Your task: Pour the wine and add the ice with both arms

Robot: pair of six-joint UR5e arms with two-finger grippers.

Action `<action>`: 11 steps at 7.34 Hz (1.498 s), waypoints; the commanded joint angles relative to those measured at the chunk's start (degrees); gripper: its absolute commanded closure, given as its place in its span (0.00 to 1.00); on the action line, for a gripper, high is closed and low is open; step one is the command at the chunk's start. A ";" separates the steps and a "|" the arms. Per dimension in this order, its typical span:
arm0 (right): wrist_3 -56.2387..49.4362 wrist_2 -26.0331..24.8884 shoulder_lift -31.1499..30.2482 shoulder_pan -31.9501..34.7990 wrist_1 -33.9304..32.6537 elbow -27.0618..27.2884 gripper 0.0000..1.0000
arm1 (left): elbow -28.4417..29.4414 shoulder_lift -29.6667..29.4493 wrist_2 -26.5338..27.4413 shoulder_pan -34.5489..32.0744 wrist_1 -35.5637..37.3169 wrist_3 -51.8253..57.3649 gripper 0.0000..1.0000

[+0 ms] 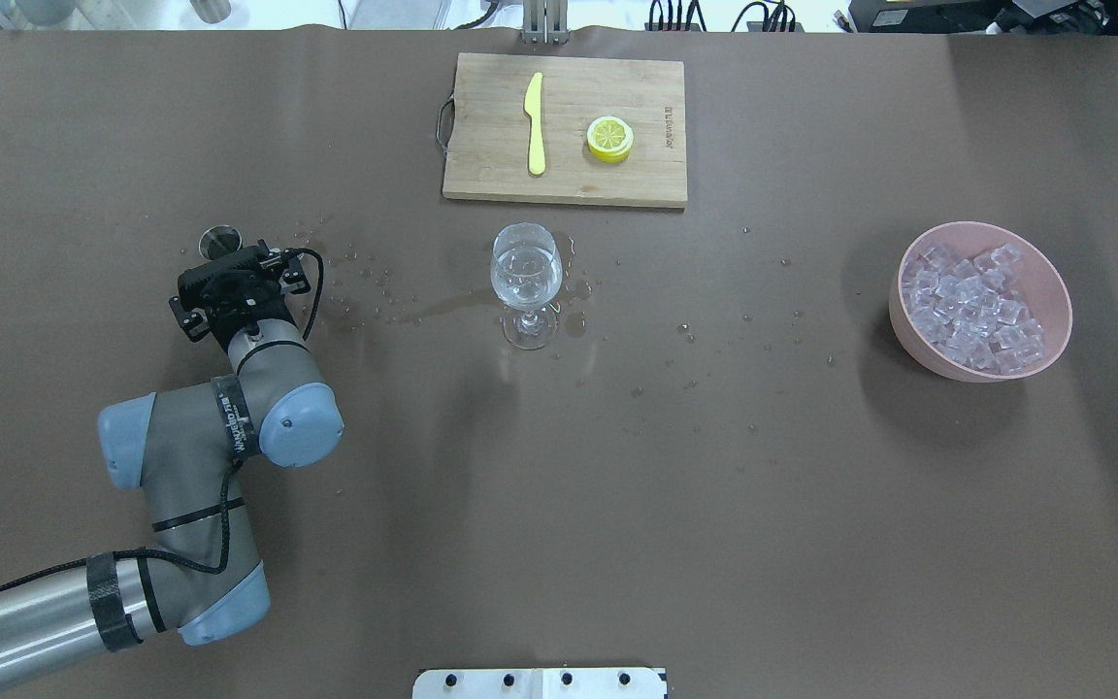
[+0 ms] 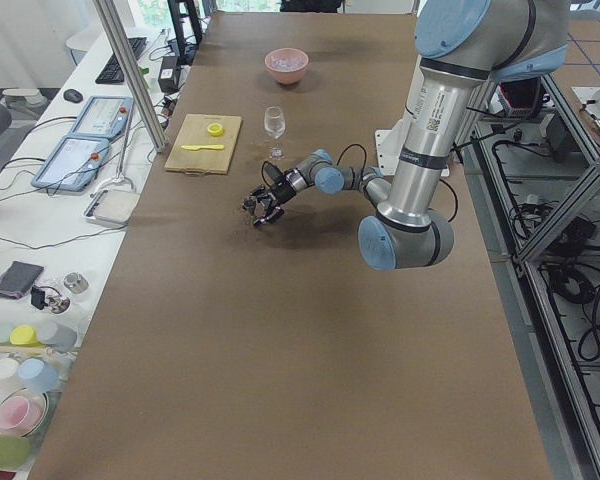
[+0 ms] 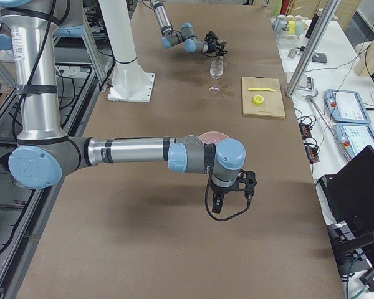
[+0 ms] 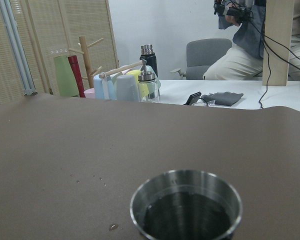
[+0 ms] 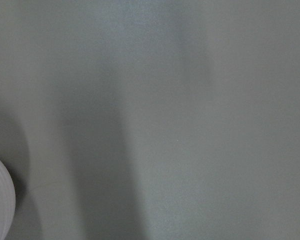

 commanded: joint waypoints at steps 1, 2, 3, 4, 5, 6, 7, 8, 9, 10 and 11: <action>0.00 0.03 0.07 -0.07 0.00 0.02 0.00 | 0.20 -0.16 0.00 -0.11 -0.86 -0.10 0.55; 0.00 0.11 -0.02 -0.07 0.00 -0.07 0.00 | 0.28 -0.16 -0.08 -0.11 -2.09 -0.11 0.94; 0.00 0.11 -0.11 -0.07 0.00 -0.07 0.00 | 0.37 -0.16 -0.08 -0.29 -3.58 -0.19 1.00; 0.00 0.20 -0.20 -0.07 0.00 0.02 0.00 | 1.42 -0.08 -0.17 -0.29 -6.46 -0.11 1.00; 0.00 0.20 -0.29 -0.07 0.09 0.02 0.00 | 1.17 -0.08 -0.26 -0.55 -7.71 1.03 1.00; 0.09 0.20 -0.29 -0.07 0.09 0.02 0.00 | -1.71 -0.08 -0.52 -1.25 -9.90 6.87 1.00; 0.09 0.29 -0.29 -0.07 0.00 0.10 0.00 | -6.70 0.53 -0.52 -1.78 -10.18 10.49 1.00; 0.09 0.29 -0.29 -0.07 0.09 0.11 0.00 | -10.23 0.54 -0.61 -2.48 -10.19 12.10 1.00; 0.09 0.29 -0.20 -0.07 0.00 0.11 0.00 | -14.53 0.45 -0.70 -2.66 -10.19 16.64 1.00; 0.09 0.29 -0.20 -0.07 0.00 0.11 0.00 | -17.27 0.45 -0.79 -2.66 -10.19 18.16 1.00; 0.09 0.55 -0.20 -0.07 -0.09 0.02 0.00 | -19.03 0.36 -1.31 -2.58 -10.27 20.00 1.00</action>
